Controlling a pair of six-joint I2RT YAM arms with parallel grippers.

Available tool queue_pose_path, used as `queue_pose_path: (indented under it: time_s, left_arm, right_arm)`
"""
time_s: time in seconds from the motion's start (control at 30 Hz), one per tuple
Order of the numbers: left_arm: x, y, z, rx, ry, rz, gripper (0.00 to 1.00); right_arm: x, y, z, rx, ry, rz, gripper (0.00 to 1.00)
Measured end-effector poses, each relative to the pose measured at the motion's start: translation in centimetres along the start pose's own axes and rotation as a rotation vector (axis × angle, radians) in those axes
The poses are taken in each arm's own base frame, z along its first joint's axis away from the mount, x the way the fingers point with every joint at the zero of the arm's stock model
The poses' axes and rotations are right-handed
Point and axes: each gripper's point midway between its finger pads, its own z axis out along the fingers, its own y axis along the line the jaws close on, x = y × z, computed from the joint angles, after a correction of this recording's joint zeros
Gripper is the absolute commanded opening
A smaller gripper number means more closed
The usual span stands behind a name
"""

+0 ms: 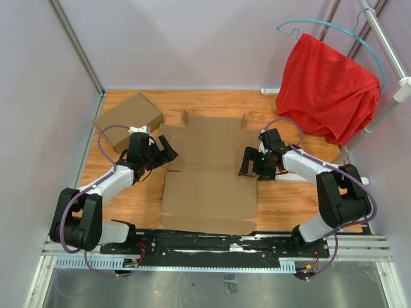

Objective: Fold the paper box

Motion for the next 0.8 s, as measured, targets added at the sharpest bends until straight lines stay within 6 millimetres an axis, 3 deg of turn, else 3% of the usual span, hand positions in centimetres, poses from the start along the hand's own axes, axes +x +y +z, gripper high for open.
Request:
queue_pose_path:
  time_s: [0.27, 0.8]
  left_arm:
    - [2.4, 1.3, 2.2, -0.025, 0.090, -0.015, 0.91]
    - [3.3, 0.4, 2.4, 0.033, 0.138, -0.026, 0.89]
  right_arm:
    - [-2.0, 1.0, 0.9, -0.021, -0.032, 0.013, 0.89]
    - [-3.1, 1.5, 1.3, -0.041, -0.069, 0.018, 0.87]
